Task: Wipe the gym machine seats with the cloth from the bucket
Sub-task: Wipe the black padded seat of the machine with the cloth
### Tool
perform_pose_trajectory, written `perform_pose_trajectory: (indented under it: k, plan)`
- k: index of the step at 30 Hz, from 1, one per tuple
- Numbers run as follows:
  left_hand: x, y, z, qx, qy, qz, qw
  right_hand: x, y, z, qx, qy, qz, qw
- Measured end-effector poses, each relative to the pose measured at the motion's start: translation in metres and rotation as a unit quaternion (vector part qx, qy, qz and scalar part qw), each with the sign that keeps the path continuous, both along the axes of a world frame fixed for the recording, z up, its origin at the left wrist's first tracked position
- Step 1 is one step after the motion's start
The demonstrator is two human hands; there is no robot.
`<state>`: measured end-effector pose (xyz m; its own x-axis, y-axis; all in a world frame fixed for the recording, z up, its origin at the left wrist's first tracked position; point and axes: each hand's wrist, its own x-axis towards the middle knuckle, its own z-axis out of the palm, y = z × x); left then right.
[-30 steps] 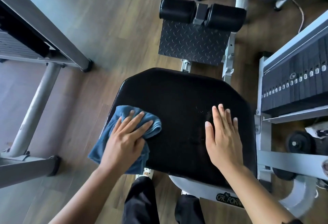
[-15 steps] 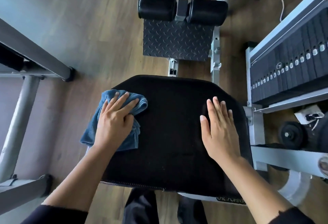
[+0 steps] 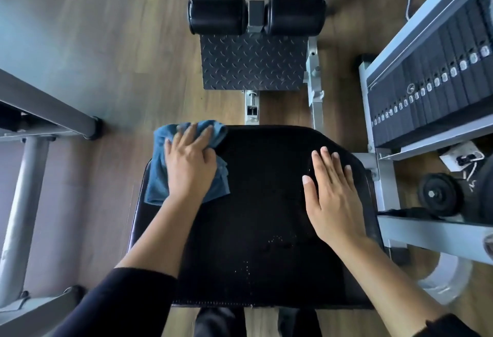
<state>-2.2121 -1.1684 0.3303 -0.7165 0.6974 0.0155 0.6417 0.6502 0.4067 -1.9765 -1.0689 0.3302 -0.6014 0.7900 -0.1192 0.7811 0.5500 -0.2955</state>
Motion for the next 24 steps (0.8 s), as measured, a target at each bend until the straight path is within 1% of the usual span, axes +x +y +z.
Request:
perform_pose_trajectory:
  k: [3,4,5,6,9,10,11,13,15,16,17,18,20,22,23,24]
  plan:
    - [0.019,-0.007,-0.001,0.017,-0.019,-0.143,0.989,-0.001,-0.001,0.001,-0.002,0.005,-0.007,1.000]
    - [0.019,-0.020,-0.001,0.023,-0.015,-0.168,0.985,-0.001,-0.001,0.002,-0.003,0.008,-0.010,1.000]
    - [0.016,-0.031,-0.001,0.025,-0.007,-0.170,0.985,0.001,0.000,0.003,-0.003,0.011,-0.016,1.000]
    - [0.010,-0.036,-0.003,0.029,-0.001,-0.149,0.988,0.002,0.002,0.004,-0.003,0.013,-0.021,1.000]
    - [0.000,-0.010,-0.006,0.023,0.005,-0.010,1.000,0.008,0.003,0.004,-0.001,0.017,-0.022,1.000]
    - [0.003,0.006,-0.005,0.012,0.000,0.018,1.000,0.010,0.003,0.004,-0.002,0.016,-0.021,1.000]
    - [0.011,0.021,-0.003,0.005,-0.009,0.014,1.000,0.011,0.003,0.004,-0.003,0.015,-0.021,1.000]
    - [0.027,0.031,-0.001,0.008,-0.027,-0.079,0.996,0.014,0.002,0.003,-0.009,0.015,-0.025,1.000]
    - [0.031,0.012,-0.002,0.013,-0.029,-0.176,0.984,0.016,0.003,0.003,-0.015,0.017,-0.028,0.999]
    - [0.026,-0.004,-0.002,0.016,-0.019,-0.199,0.980,0.017,0.003,0.004,-0.016,0.018,-0.030,0.999]
    - [0.018,-0.019,-0.003,0.019,-0.008,-0.198,0.980,0.017,0.003,0.004,-0.016,0.019,-0.031,0.999]
    - [0.007,-0.032,-0.004,0.024,-0.001,-0.176,0.984,0.018,0.003,0.005,-0.015,0.018,-0.028,0.999]
    - [-0.010,-0.037,-0.005,0.039,0.012,-0.095,0.995,0.018,0.003,0.004,-0.015,0.018,-0.021,0.999]
    - [-0.009,-0.019,-0.005,0.030,0.011,-0.011,0.999,0.018,0.002,0.003,-0.014,0.018,-0.016,1.000]
    - [-0.003,-0.010,-0.003,0.025,0.004,0.001,1.000,0.016,0.001,0.002,-0.012,0.019,-0.017,1.000]
    - [0.003,-0.005,-0.001,0.024,-0.005,-0.019,1.000,0.015,0.000,0.001,-0.010,0.019,-0.020,1.000]
